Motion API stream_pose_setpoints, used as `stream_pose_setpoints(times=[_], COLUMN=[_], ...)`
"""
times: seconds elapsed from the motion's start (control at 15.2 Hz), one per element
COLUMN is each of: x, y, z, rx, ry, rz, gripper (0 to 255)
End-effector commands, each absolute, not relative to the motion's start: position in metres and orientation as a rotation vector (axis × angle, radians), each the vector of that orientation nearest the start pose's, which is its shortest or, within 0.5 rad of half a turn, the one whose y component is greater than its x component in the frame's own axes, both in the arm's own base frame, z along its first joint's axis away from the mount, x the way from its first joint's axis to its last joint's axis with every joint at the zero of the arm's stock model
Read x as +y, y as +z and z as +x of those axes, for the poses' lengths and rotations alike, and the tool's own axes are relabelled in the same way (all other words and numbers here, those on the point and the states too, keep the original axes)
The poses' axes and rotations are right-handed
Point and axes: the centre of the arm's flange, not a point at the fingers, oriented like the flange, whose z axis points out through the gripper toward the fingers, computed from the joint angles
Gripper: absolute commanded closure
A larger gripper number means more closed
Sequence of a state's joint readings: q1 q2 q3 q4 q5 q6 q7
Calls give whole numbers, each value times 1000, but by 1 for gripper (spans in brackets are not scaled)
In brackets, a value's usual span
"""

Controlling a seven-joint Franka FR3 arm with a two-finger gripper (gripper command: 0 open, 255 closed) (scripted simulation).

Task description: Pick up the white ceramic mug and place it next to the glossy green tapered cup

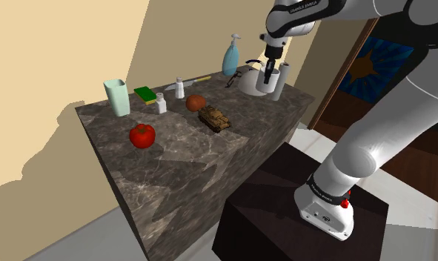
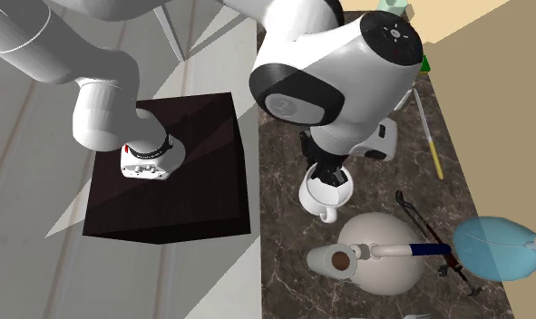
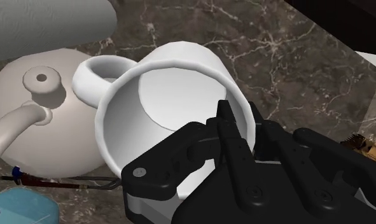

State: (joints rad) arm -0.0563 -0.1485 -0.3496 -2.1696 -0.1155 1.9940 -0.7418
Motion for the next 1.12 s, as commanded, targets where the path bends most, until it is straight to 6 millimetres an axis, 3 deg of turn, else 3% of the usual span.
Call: stream_pose_setpoints(times=[0.0, 1.06], x=[-210, -210], y=[462, 546], z=[458, 458], rx=[-613, -613], ry=[92, 92], rz=[-3107, -3107], gripper=[255, 255])
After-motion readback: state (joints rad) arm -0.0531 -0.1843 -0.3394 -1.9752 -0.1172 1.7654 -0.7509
